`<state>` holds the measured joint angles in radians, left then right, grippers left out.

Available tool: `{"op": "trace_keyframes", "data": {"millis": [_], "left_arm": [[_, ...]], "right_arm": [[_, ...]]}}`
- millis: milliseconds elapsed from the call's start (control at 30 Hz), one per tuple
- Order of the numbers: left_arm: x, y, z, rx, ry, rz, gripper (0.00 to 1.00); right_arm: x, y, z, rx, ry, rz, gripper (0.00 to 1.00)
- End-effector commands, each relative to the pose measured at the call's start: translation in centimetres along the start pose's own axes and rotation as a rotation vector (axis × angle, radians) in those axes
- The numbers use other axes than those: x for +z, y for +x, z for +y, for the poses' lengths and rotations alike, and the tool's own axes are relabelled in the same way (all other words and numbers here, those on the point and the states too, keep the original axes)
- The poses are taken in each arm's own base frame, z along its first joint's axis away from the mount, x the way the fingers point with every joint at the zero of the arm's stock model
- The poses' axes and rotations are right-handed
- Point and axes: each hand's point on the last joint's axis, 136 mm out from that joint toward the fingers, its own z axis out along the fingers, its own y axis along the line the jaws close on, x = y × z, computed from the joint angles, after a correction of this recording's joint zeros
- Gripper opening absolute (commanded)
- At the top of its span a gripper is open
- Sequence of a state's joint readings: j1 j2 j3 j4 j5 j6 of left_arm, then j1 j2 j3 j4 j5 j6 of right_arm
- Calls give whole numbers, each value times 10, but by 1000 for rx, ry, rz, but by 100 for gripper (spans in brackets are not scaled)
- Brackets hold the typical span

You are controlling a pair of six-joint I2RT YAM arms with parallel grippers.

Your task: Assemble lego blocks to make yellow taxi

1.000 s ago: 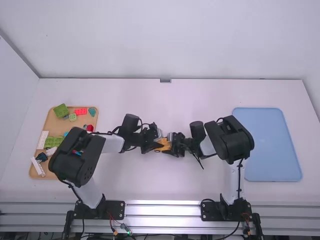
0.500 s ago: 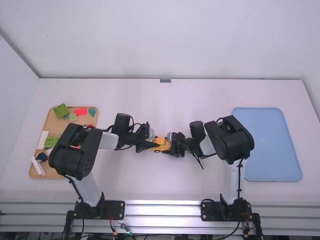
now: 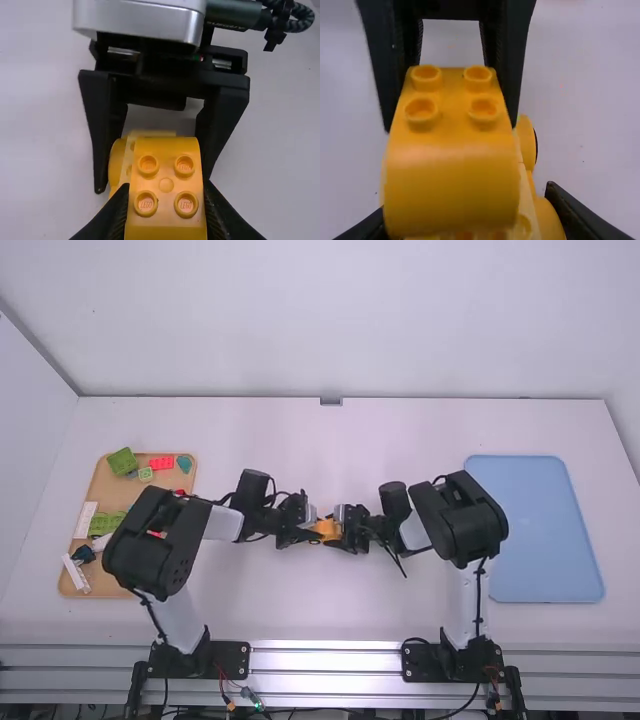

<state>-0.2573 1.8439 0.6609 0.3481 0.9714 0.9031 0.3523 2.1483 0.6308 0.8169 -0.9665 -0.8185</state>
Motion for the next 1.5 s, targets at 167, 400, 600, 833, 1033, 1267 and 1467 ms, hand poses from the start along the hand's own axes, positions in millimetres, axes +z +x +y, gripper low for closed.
{"op": "trace_keyframes", "data": {"millis": [167, 400, 600, 833, 1033, 1267, 1467], "left_arm": [[1, 13, 7, -4, -26, 16, 1], [7, 20, 9, -48, -14, 23, 2], [16, 23, 1, -38, 33, 41, 1], [26, 42, -6, -55, 66, 139, 1], [22, 56, -23, -30, 116, 184, 1], [22, 76, -32, -52, 111, 312, 1], [33, 72, -34, -63, 101, 333, 1]], "right_arm": [[-1, 23, 5, 30, 26, 74, 47], [-2, 25, 9, 15, 20, 80, 47], [-1, 23, 6, 12, 21, 76, 47], [-1, 22, 7, 13, 12, 66, 47], [-1, 21, 6, 5, 16, 63, 47], [0, 20, 3, 9, 14, 64, 47], [0, 21, 4, 15, 11, 67, 47]]}}
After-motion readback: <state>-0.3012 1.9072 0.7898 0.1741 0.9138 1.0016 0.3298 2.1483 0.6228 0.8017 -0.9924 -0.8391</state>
